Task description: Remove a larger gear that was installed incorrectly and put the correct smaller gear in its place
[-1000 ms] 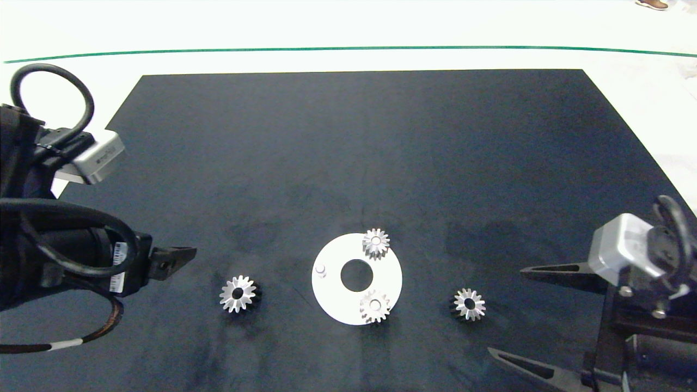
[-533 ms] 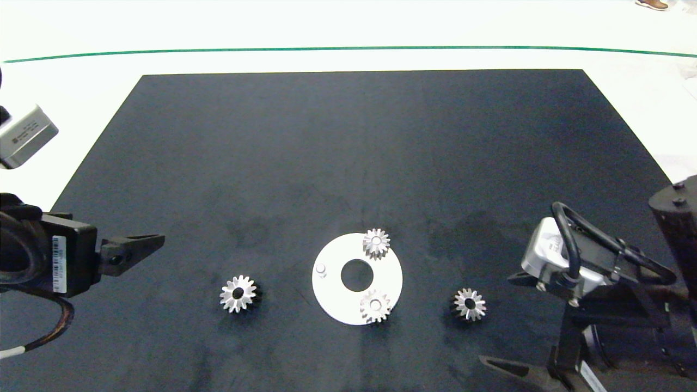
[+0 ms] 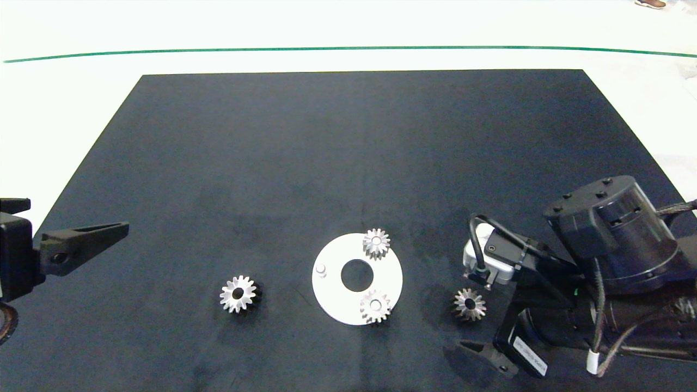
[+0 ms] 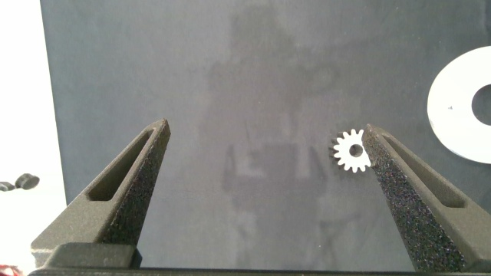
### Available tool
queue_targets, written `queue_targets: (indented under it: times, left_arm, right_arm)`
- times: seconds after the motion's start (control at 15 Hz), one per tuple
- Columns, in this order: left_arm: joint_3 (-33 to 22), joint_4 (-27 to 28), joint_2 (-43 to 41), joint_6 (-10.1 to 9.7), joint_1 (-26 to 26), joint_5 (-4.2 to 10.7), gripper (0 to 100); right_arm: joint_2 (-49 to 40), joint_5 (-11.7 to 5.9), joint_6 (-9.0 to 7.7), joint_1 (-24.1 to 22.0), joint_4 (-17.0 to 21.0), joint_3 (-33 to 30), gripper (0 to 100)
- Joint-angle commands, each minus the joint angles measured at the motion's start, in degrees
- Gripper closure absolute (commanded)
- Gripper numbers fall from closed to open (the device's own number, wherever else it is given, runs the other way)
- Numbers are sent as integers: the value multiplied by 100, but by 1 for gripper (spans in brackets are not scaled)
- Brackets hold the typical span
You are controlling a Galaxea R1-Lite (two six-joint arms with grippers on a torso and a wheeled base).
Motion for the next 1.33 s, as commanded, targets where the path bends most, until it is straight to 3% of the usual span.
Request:
queue_targets:
  times: [0.07, 0.2, 0.6, 1.33]
  left_arm:
    - [-19, -7, -169, 11, -31, 15, 0]
    - [-36, 2, -187, 11, -40, 15, 0]
    - [-45, -7, -327, 116, -40, 15, 0]
    - [-36, -95, -380, 125, -40, 15, 0]
  right_arm:
    - [356, -61, -22, -51, -15, -77, 0]
    - [400, -70, -119, -130, -15, -85, 0]
    - [593, -88, -136, -227, -208, -129, 0]
    - [734, -176, -171, -253, -208, -103, 23]
